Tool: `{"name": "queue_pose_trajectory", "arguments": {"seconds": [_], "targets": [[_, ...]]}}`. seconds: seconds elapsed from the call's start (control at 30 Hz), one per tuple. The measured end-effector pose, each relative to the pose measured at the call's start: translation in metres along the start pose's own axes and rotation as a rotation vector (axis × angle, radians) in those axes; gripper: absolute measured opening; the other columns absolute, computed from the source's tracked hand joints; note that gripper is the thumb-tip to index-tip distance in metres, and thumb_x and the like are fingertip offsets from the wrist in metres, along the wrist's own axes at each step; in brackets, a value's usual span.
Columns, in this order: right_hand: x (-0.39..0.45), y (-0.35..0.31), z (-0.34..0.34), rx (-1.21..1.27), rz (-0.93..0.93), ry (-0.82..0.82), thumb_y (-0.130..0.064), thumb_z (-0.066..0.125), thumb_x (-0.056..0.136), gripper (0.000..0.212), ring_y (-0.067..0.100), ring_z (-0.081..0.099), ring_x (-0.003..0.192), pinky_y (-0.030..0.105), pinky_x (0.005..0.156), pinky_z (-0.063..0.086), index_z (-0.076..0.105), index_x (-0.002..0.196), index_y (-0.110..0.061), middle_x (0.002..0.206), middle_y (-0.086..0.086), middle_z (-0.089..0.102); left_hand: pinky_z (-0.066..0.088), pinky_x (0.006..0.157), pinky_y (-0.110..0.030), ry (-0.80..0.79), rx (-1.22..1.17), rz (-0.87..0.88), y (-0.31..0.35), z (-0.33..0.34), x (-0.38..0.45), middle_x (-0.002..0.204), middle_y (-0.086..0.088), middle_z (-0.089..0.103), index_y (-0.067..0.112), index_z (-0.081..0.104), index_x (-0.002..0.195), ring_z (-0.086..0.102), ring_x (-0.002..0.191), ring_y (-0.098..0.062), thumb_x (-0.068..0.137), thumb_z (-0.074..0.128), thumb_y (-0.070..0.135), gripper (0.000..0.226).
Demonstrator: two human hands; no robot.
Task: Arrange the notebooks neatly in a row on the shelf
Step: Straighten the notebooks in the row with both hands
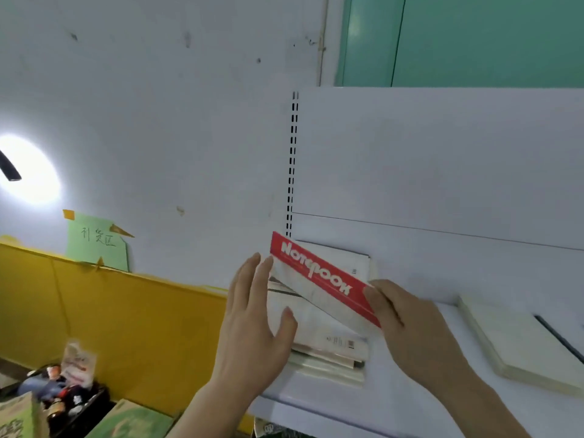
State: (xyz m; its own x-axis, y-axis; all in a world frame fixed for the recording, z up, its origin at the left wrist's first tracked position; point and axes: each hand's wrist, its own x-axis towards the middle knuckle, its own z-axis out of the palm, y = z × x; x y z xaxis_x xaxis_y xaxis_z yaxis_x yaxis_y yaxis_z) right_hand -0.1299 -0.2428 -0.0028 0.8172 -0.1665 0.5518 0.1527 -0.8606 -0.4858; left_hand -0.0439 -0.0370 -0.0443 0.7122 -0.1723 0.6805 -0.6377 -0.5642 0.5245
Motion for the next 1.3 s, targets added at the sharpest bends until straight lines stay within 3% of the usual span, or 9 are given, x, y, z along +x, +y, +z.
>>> {"name": "queue_pose_trajectory", "arguments": {"seconds": [0.1, 0.27, 0.47, 0.57, 0.67, 0.8, 0.9, 1.07, 1.3], "targets": [[-0.014, -0.03, -0.007, 0.37, 0.218, 0.194, -0.049, 0.041, 0.096, 0.029, 0.009, 0.067, 0.072, 0.031, 0.068, 0.057, 0.064, 0.094, -0.032, 0.081, -0.01, 0.07, 0.035, 0.104, -0.024, -0.09, -0.232, -0.123, 0.011, -0.005, 0.004, 0.142, 0.025, 0.032, 0.035, 0.016, 0.153, 0.032, 0.13, 0.005, 0.094, 0.054, 0.051, 0.073], [-0.041, -0.069, 0.006, 0.827, 0.479, 0.231, -0.037, 0.047, 0.098, 0.028, 0.023, 0.072, 0.085, 0.038, 0.072, 0.059, 0.071, 0.099, -0.023, 0.091, 0.006, 0.074, 0.06, 0.068, -0.03, -0.409, -0.949, -0.592, 0.031, -0.008, -0.007, 0.1, 0.01, 0.076, 0.029, 0.061, 0.115, 0.073, 0.089, -0.009, 0.085, 0.058, 0.062, 0.045], [-0.046, -0.051, 0.016, 0.41, 0.435, 0.161, -0.051, 0.03, 0.098, 0.041, 0.0, 0.063, 0.103, 0.032, 0.097, 0.048, 0.066, 0.11, -0.037, 0.108, -0.017, 0.07, 0.062, 0.072, -0.038, -0.27, -0.95, -0.593, 0.012, -0.024, -0.011, 0.093, 0.007, 0.078, 0.025, 0.07, 0.105, 0.075, 0.086, -0.015, 0.09, 0.064, 0.044, 0.024], [-0.034, -0.029, 0.03, -0.114, 0.325, -0.098, -0.055, 0.029, 0.098, 0.052, 0.002, 0.028, 0.139, 0.028, 0.116, 0.025, 0.035, 0.145, -0.034, 0.153, -0.015, 0.034, 0.061, 0.078, -0.038, -0.201, -0.879, -0.577, -0.008, -0.037, -0.008, 0.092, 0.009, 0.078, 0.022, 0.072, 0.102, 0.075, 0.085, -0.012, 0.09, 0.066, 0.04, 0.022], [-0.024, -0.016, 0.056, -0.344, 0.199, -0.373, -0.075, 0.02, 0.086, 0.081, 0.01, 0.006, 0.147, 0.034, 0.12, 0.015, 0.018, 0.153, -0.029, 0.16, -0.012, 0.012, 0.061, 0.079, -0.042, -0.172, -0.816, -0.601, -0.025, -0.042, -0.01, 0.092, 0.011, 0.077, 0.027, 0.069, 0.103, 0.074, 0.086, -0.013, 0.091, 0.065, 0.04, 0.019], [-0.022, -0.009, 0.062, -0.459, 0.045, -0.339, -0.042, 0.037, 0.098, 0.025, 0.014, 0.059, 0.107, 0.031, 0.091, 0.047, 0.059, 0.101, -0.03, 0.11, -0.014, 0.064, 0.061, 0.081, -0.043, -0.192, -0.806, -0.615, -0.037, -0.048, -0.018, 0.094, 0.011, 0.077, 0.029, 0.067, 0.106, 0.075, 0.087, -0.013, 0.092, 0.064, 0.04, 0.018], [-0.019, -0.009, 0.046, -0.434, 0.024, -0.228, -0.033, 0.04, 0.098, 0.022, 0.007, 0.058, 0.069, 0.024, 0.066, 0.048, 0.06, 0.089, -0.03, 0.074, -0.015, 0.063, 0.061, 0.081, -0.042, -0.195, -0.825, -0.618, -0.041, -0.053, -0.02, 0.097, 0.009, 0.077, 0.028, 0.067, 0.11, 0.075, 0.088, -0.013, 0.093, 0.063, 0.037, 0.019], [-0.011, -0.011, 0.009, -0.476, 0.104, 0.059, -0.048, 0.029, 0.099, 0.036, 0.009, 0.056, 0.057, 0.03, 0.053, 0.049, 0.059, 0.109, -0.031, 0.068, -0.01, 0.061, 0.061, 0.078, -0.041, -0.156, -0.832, -0.632, -0.043, -0.054, -0.018, 0.096, 0.009, 0.077, 0.026, 0.065, 0.109, 0.075, 0.086, -0.014, 0.093, 0.062, 0.039, 0.02], [-0.027, -0.05, -0.013, 0.288, 0.331, 0.354, -0.039, 0.051, 0.096, 0.017, 0.0, 0.064, 0.069, 0.023, 0.06, 0.046, 0.063, 0.093, -0.027, 0.079, -0.012, 0.07, 0.06, 0.071, -0.034, -0.158, -0.822, -0.612, -0.028, -0.044, -0.013, 0.091, 0.013, 0.077, 0.025, 0.065, 0.108, 0.074, 0.081, -0.007, 0.095, 0.059, 0.039, 0.02]]}}
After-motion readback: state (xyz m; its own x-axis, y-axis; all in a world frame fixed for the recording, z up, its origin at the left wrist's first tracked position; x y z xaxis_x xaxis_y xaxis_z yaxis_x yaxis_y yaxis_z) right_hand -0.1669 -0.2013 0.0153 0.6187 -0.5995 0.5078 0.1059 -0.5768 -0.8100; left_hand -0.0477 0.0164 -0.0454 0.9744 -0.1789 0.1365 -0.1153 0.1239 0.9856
